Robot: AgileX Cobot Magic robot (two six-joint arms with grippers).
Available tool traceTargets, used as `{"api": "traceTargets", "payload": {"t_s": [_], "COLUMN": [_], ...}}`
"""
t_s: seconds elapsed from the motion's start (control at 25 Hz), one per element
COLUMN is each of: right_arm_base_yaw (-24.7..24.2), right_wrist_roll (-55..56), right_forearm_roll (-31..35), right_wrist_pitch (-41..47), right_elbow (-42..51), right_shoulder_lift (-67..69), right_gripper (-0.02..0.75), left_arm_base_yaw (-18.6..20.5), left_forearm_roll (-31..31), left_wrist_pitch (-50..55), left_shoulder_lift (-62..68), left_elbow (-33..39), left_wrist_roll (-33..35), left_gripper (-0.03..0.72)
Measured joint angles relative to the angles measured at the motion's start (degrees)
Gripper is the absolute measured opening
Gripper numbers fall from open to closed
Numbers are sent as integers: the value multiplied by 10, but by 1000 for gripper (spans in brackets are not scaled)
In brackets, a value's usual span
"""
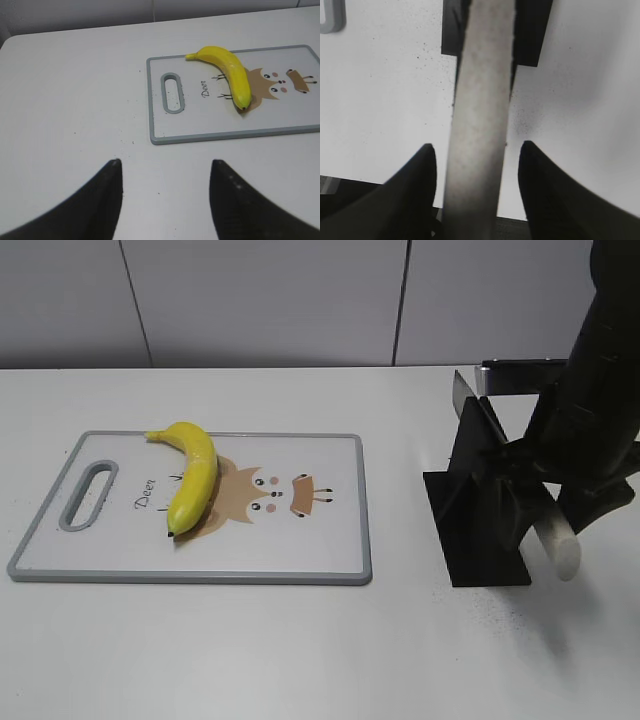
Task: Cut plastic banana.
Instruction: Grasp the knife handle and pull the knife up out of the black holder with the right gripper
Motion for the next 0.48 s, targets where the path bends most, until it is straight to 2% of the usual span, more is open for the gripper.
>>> {"api": "traceTargets", "payload": {"t_s": [0.16,0.32,0.48], "right_arm_base_yaw": [0,0,0], "right_wrist_roll": [8,16,26], "right_forearm_roll": [1,4,5], "right_wrist_pitch": [6,18,20], "right_elbow": [0,0,0], "right_shoulder_lift": [0,0,-2], "right_gripper": [339,189,183], "left_arm_base_yaw": [0,0,0], "left_forearm_roll": [0,0,0], "left_wrist_pitch": [0,0,0], "left_shoulder_lift": [0,0,0], "left_elbow": [0,0,0], "left_wrist_roll": [0,0,0], "left_gripper": [531,529,529]}}
